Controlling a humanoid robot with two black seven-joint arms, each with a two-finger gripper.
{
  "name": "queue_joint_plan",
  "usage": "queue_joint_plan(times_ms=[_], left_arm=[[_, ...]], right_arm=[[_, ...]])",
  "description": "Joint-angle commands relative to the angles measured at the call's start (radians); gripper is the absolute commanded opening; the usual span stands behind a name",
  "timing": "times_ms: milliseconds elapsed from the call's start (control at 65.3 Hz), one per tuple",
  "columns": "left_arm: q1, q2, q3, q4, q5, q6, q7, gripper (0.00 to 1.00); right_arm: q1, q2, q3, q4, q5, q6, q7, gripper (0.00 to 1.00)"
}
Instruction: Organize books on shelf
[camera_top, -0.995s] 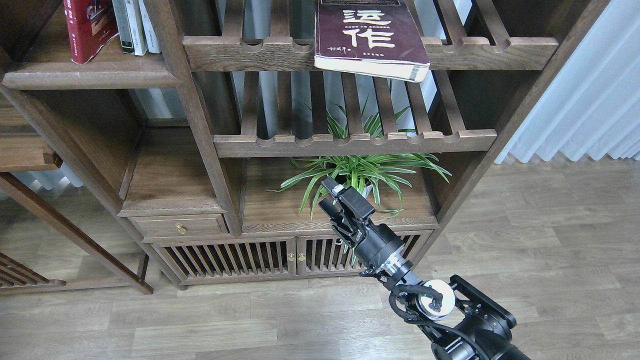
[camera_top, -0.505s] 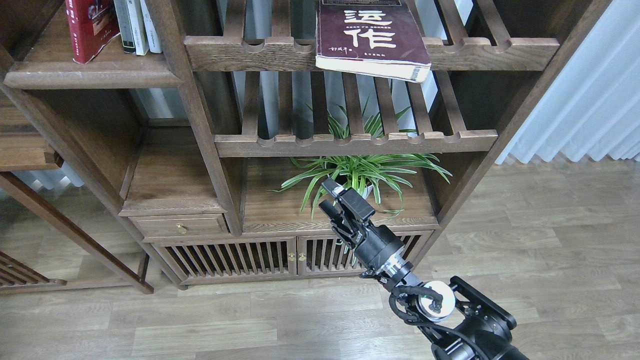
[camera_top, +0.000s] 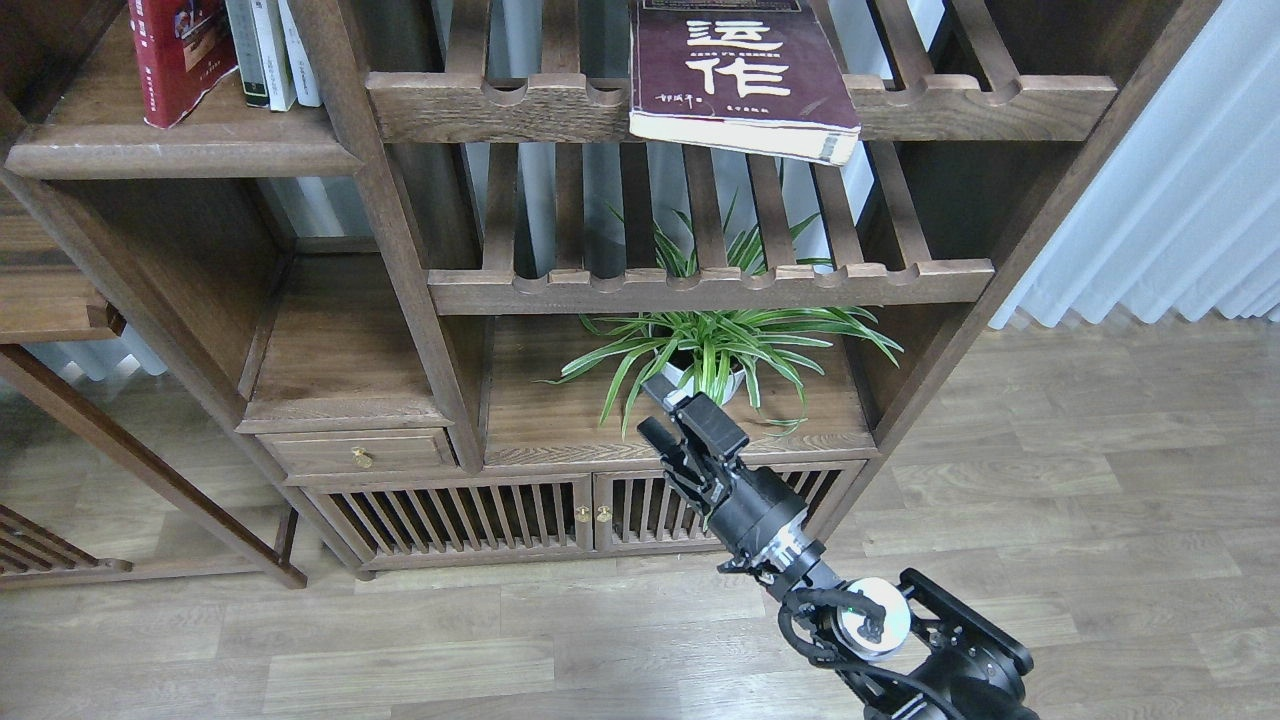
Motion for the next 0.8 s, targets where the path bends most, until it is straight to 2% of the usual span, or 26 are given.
queue_joint_plan(times_ms=[0,138,337,475,490,781], left_arm=[[-0.005,-0.001,0.031,0.032,0.005,0.048,-0.039,0.0],[-0.033,-0.001,0.102,0.067,0.005,0.08,-0.088,0.0],[-0.084,-0.001,0.186,0.092,0.007,0.157,-0.111,0.0],[-0.116,-0.001,0.283,0.116,0.007,0.254,-0.156,0.0],[-0.139,-0.001,0.318,0.139,0.007,0.278,-0.18,0.0],[-0.21,-0.003,0.43,0.216,0.007,0.295,-0.219,0.0]], right_arm=[[0.002,0.0,-0.001,-0.001,-0.001,0.0,0.0,0.88],[0.002,0.0,-0.001,-0.001,0.001,0.0,0.0,0.88],[0.002,0.0,0.0,-0.001,0.001,0.0,0.0,0.88],[0.002,0.0,0.0,0.001,0.001,0.0,0.0,0.88],[0.002,0.0,0.0,-0.001,0.001,0.0,0.0,0.88],[-0.001,0.0,0.0,-0.001,0.001,0.0,0.0,0.88]])
